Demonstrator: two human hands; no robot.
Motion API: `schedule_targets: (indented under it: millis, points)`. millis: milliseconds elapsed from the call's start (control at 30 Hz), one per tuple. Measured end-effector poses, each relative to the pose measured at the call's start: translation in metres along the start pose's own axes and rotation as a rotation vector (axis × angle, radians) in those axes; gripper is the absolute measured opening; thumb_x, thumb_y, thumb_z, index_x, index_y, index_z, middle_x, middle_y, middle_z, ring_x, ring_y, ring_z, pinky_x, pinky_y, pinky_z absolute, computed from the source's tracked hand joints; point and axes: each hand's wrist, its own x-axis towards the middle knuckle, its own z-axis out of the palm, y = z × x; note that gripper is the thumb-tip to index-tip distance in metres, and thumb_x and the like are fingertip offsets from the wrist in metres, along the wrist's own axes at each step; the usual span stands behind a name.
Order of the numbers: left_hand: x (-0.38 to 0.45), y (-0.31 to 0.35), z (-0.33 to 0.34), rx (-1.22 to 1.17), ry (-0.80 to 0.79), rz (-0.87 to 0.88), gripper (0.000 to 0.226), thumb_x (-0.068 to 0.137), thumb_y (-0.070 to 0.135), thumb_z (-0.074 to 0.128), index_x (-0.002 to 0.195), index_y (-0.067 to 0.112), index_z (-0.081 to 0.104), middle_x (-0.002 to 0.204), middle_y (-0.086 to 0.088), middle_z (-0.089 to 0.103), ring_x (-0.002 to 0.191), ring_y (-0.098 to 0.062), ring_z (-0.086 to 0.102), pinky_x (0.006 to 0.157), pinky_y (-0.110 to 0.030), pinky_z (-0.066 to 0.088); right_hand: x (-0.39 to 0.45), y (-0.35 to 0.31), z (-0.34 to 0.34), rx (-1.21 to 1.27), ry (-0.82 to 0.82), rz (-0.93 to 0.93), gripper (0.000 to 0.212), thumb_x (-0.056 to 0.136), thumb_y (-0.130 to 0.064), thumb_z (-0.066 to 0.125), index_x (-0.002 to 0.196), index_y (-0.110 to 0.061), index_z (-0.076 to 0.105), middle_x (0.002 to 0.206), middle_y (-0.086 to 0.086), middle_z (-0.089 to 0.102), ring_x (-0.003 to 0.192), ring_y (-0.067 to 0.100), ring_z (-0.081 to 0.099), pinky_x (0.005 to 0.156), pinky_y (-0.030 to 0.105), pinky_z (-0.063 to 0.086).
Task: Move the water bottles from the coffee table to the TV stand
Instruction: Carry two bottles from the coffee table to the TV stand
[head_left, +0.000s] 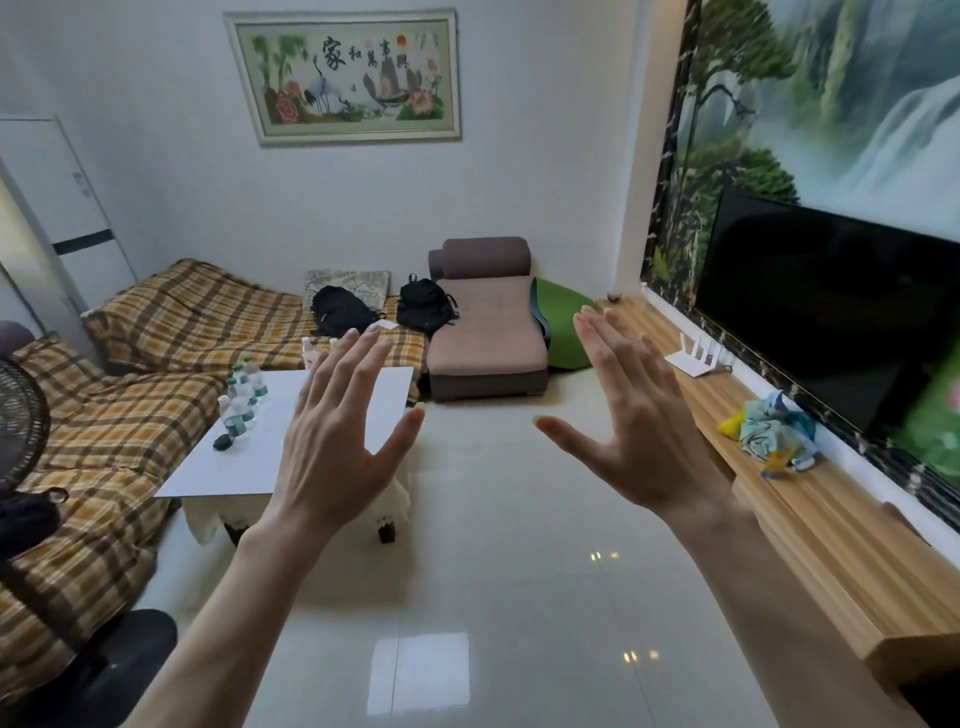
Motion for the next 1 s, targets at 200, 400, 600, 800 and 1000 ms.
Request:
schedule_targets:
  millis: [200, 400, 600, 800, 1000]
  points:
    - [0.042, -0.036, 0.065, 0.019, -0.016, -0.037, 0.072, 0.101, 0.055, 0.049, 0.158, 0.014, 0.037, 0.169, -0.003, 0.035, 0.16, -0.017, 0.023, 0.127, -0.051, 0.03, 0.055, 0.053, 0.051, 0.036, 0.004, -0.003, 0.096, 0.093, -0.076, 0.041, 0.162, -0.012, 0.022, 0.169, 0.0, 0.023, 0.159, 0.012, 0.009, 0.13, 0.036, 0.007]
    - [0.091, -0.079, 0.134, 0.019, -0.004, -0.044, 0.072, 0.102, 0.055, 0.048, 0.158, 0.012, 0.038, 0.168, -0.005, 0.035, 0.161, -0.016, 0.021, 0.131, -0.043, 0.023, 0.11, 0.101, 0.115, 0.036, 0.002, -0.014, 0.095, 0.093, -0.076, 0.042, 0.162, -0.013, 0.022, 0.169, -0.001, 0.024, 0.159, 0.012, 0.01, 0.13, 0.04, 0.01]
    - [0.158, -0.134, 0.208, 0.005, 0.029, -0.032, 0.07, 0.102, 0.053, 0.05, 0.157, 0.01, 0.04, 0.167, -0.005, 0.037, 0.16, -0.018, 0.024, 0.132, -0.037, 0.017, 0.186, 0.149, 0.188, 0.017, 0.005, -0.034, 0.093, 0.094, -0.075, 0.045, 0.161, -0.015, 0.023, 0.169, -0.003, 0.024, 0.159, 0.011, 0.01, 0.13, 0.04, 0.012]
    - [0.235, -0.201, 0.279, -0.011, 0.043, -0.056, 0.07, 0.101, 0.053, 0.052, 0.158, 0.013, 0.039, 0.167, -0.003, 0.037, 0.16, -0.017, 0.024, 0.128, -0.048, 0.027, 0.272, 0.2, 0.256, 0.011, 0.009, -0.032, 0.093, 0.093, -0.073, 0.048, 0.161, -0.015, 0.025, 0.168, -0.002, 0.026, 0.158, 0.012, 0.014, 0.128, 0.044, 0.017]
    - [0.292, -0.259, 0.344, -0.019, 0.007, -0.057, 0.071, 0.101, 0.054, 0.051, 0.158, 0.015, 0.039, 0.168, -0.001, 0.036, 0.16, -0.014, 0.021, 0.13, -0.045, 0.023, 0.336, 0.243, 0.319, 0.0, -0.014, 0.005, 0.093, 0.093, -0.073, 0.047, 0.161, -0.015, 0.025, 0.169, -0.002, 0.025, 0.158, 0.013, 0.014, 0.128, 0.045, 0.017]
